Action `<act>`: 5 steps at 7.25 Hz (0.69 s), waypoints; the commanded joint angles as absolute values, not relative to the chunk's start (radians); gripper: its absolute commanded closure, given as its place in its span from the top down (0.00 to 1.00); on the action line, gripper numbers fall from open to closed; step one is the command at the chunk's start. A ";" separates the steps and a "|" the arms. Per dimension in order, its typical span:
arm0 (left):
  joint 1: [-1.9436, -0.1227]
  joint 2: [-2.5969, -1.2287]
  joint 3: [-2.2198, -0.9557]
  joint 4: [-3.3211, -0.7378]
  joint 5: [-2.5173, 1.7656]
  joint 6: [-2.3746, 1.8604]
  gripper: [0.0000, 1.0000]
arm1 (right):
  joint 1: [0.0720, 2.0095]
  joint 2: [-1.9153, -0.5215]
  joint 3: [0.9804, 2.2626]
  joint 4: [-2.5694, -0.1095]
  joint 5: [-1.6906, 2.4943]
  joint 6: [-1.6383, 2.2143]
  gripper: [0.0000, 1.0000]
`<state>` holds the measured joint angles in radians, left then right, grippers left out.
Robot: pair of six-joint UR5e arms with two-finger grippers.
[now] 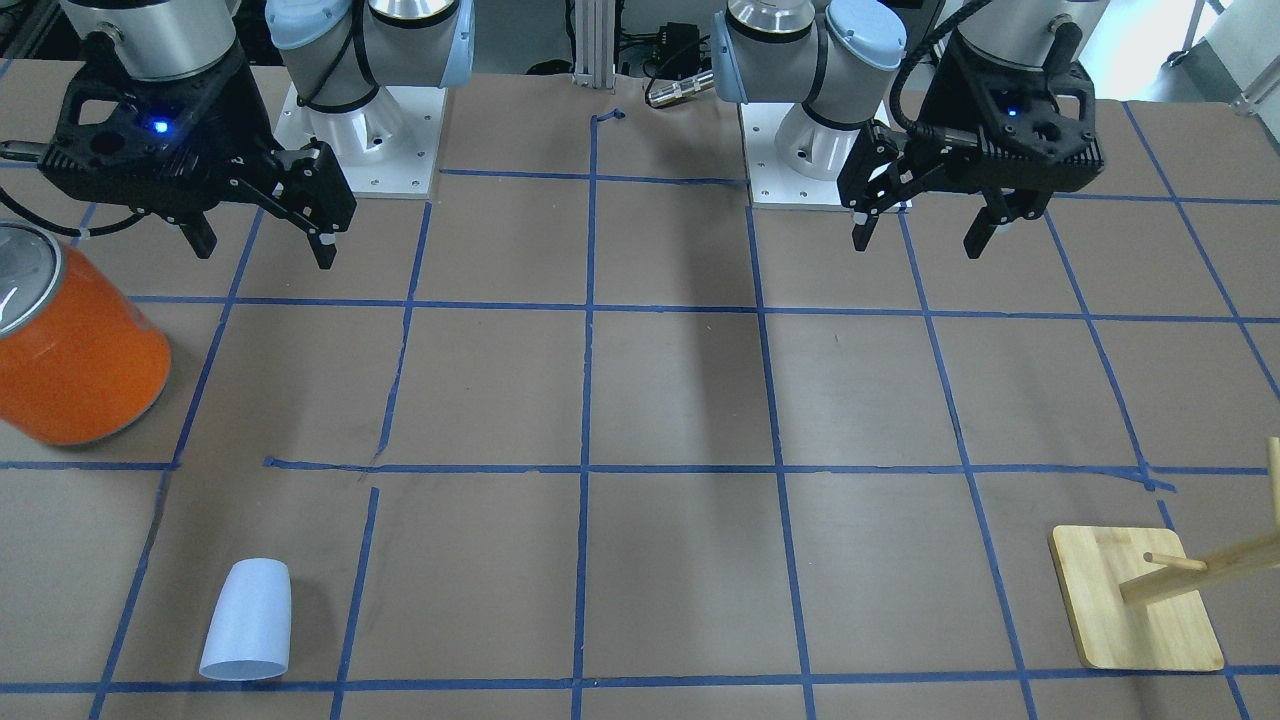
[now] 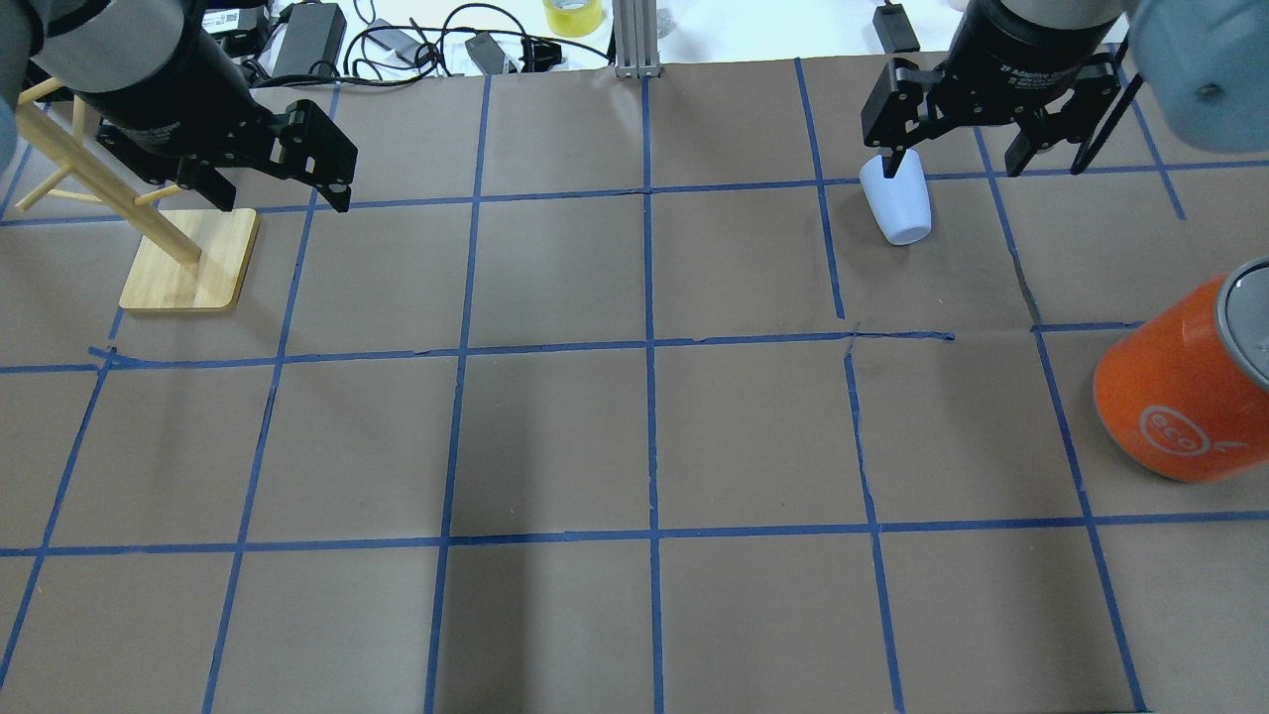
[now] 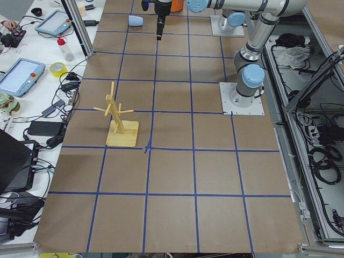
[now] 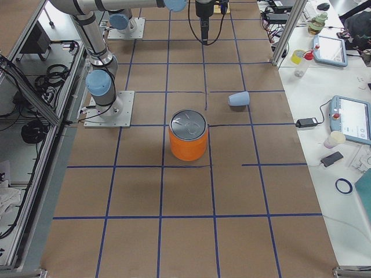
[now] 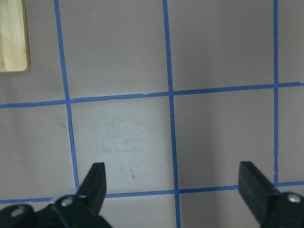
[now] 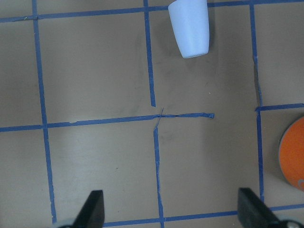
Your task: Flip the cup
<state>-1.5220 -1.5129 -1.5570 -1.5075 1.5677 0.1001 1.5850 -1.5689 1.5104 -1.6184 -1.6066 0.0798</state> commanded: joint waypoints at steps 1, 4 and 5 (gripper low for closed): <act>-1.522 -1.513 -1.557 -1.508 1.568 0.094 1.00 | 1.585 -1.568 1.511 -1.618 -1.608 0.080 1.00; -1.523 -1.511 -1.559 -1.508 1.568 0.094 1.00 | 1.585 -1.565 1.512 -1.618 -1.609 0.078 1.00; -1.523 -1.512 -1.559 -1.508 1.568 0.094 1.00 | 1.579 -1.562 1.517 -1.620 -1.620 0.071 1.00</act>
<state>-1.5232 -1.5114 -1.5583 -1.5079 1.5677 0.0936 1.5829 -1.5650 1.5132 -1.6186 -1.6112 0.0769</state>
